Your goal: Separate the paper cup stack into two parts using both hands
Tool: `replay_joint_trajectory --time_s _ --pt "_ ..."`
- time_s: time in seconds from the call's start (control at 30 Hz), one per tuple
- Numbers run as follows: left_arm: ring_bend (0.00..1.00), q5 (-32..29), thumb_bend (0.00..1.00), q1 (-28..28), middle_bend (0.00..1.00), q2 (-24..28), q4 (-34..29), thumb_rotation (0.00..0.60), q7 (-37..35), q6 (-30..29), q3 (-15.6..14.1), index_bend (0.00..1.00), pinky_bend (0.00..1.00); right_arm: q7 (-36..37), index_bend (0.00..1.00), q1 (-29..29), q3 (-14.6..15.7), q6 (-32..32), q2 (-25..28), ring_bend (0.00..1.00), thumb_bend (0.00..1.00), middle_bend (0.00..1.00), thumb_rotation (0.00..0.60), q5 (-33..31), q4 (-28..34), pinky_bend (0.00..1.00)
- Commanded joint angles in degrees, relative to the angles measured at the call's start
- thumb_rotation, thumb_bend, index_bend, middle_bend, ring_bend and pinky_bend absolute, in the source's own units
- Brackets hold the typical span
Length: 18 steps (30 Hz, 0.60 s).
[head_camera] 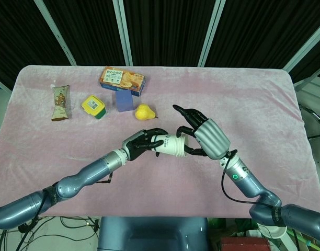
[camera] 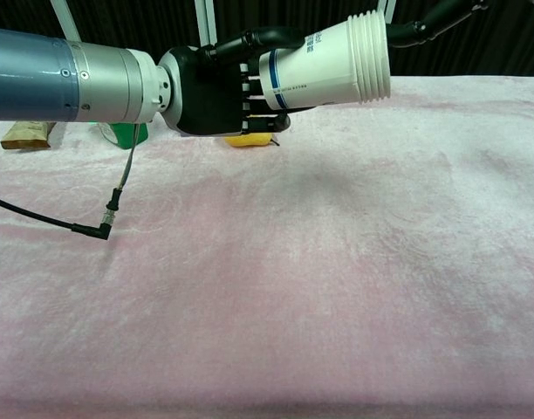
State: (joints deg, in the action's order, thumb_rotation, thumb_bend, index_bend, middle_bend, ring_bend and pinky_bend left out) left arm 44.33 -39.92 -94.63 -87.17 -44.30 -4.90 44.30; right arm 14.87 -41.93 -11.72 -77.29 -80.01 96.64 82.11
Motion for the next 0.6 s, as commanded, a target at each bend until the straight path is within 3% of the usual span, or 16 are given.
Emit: replay_joint_trajectory --time_s 0.03,0.6 --pt "0.34 -0.1 0.42 0.0 0.46 -0.1 0.0 0.600 0.1 0.1 -0.1 0.51 0.62 -0.2 0.56 -0.1 0.1 0.0 -0.2 0.15 0.21 0.00 0.600 0.1 -0.1 0.18" --pt "0.34 -1.1 0.42 -0.6 0.45 -0.7 0.3 0.600 0.6 -0.1 -0.8 0.51 0.62 -0.6 0.64 -0.4 1.0 -0.1 -0.6 0.15 0.28 0.00 0.600 0.5 -0.5 0.18"
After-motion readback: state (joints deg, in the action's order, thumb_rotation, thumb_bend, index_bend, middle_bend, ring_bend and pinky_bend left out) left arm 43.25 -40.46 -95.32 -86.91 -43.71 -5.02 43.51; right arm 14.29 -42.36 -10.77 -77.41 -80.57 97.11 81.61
